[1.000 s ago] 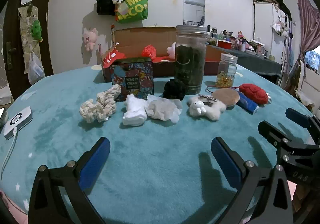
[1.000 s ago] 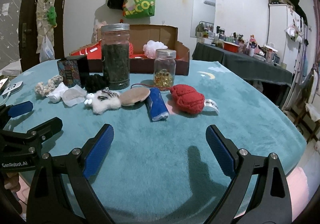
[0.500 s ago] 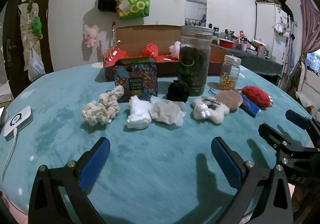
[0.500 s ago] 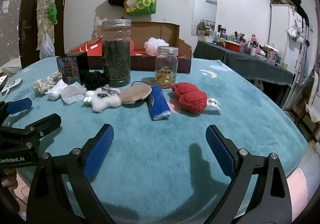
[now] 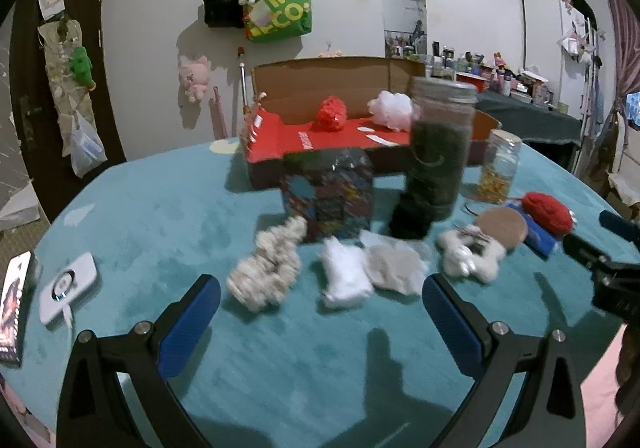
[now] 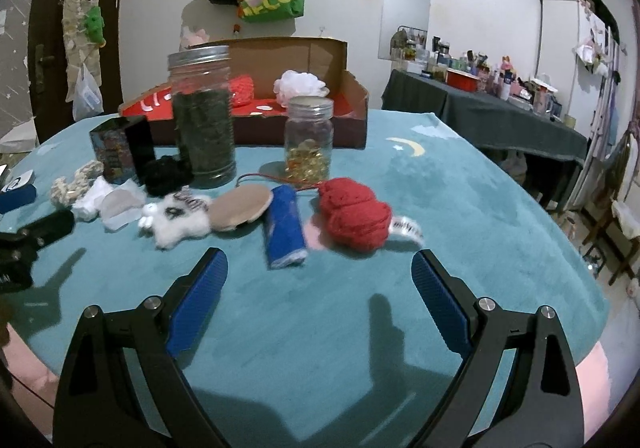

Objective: Organize soft objects
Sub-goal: 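Grasp the cream rope toy with the left tool while the right tool grasps the red knitted ball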

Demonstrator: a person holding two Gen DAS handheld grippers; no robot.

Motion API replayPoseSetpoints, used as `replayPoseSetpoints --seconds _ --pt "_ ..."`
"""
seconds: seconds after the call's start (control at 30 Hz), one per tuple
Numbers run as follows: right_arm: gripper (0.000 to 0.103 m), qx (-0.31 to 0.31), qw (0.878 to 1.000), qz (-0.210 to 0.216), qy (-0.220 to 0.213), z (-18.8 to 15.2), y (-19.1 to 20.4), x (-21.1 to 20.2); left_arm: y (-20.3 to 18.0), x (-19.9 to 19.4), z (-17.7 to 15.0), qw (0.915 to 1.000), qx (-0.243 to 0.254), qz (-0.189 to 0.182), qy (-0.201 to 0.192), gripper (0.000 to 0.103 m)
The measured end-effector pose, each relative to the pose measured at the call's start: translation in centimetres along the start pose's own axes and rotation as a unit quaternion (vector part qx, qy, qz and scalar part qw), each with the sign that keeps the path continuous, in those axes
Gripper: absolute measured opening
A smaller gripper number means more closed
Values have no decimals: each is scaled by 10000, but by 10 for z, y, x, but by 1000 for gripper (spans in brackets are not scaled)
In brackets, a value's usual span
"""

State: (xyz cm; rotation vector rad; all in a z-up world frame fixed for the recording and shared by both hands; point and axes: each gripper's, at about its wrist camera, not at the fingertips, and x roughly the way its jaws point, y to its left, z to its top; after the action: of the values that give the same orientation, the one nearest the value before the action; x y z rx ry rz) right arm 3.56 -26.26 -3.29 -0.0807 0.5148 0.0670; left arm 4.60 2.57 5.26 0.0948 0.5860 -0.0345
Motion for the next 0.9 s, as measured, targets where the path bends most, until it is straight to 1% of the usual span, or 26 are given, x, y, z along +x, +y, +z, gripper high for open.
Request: replayPoseSetpoints --seconds 0.1,0.23,0.37,0.43,0.5,0.57,0.6,0.63,0.67,0.7,0.73,0.77,0.83,0.9 --pt "94 -47 10000 -40 13 10 -9 4 10 4 8 10000 59 76 20 103" --pt "94 2 9998 70 178 25 -23 15 29 13 15 9998 -21 28 188 103" --pt "94 41 9981 203 578 37 -37 35 43 23 18 9990 -185 21 402 100" --pt "94 118 9968 299 733 42 -45 45 49 30 18 9981 -257 -24 557 94" --pt "94 175 9950 423 886 45 -50 54 53 37 16 9968 -301 -138 727 91" --pt "94 166 9932 512 1033 45 -51 62 55 46 13 9943 -338 -314 961 81" --pt "89 149 9924 561 1088 45 -51 65 54 49 12 9931 -345 -393 1046 70" --pt "82 143 9907 668 1179 44 -50 69 55 54 10 9916 -343 -486 1152 56" --pt "66 148 9891 758 1256 42 -49 72 55 58 7 9898 -326 -561 1271 47" --pt "50 187 9858 953 1371 40 -48 75 55 58 6 9901 -308 -516 1268 41" --pt "43 289 9812 1211 1473 38 -48 78 55 56 6 9910 -305 -491 1210 34" --pt "34 427 9766 1432 1544 37 -49 79 57 53 7 9909 -342 -539 1182 33" --pt "33 398 9800 1372 1386 37 -49 74 60 49 9 9906 -433 -634 1128 33" --pt "33 354 9850 1273 1113 40 -50 62 62 42 11 9921 -494 -575 1000 33"
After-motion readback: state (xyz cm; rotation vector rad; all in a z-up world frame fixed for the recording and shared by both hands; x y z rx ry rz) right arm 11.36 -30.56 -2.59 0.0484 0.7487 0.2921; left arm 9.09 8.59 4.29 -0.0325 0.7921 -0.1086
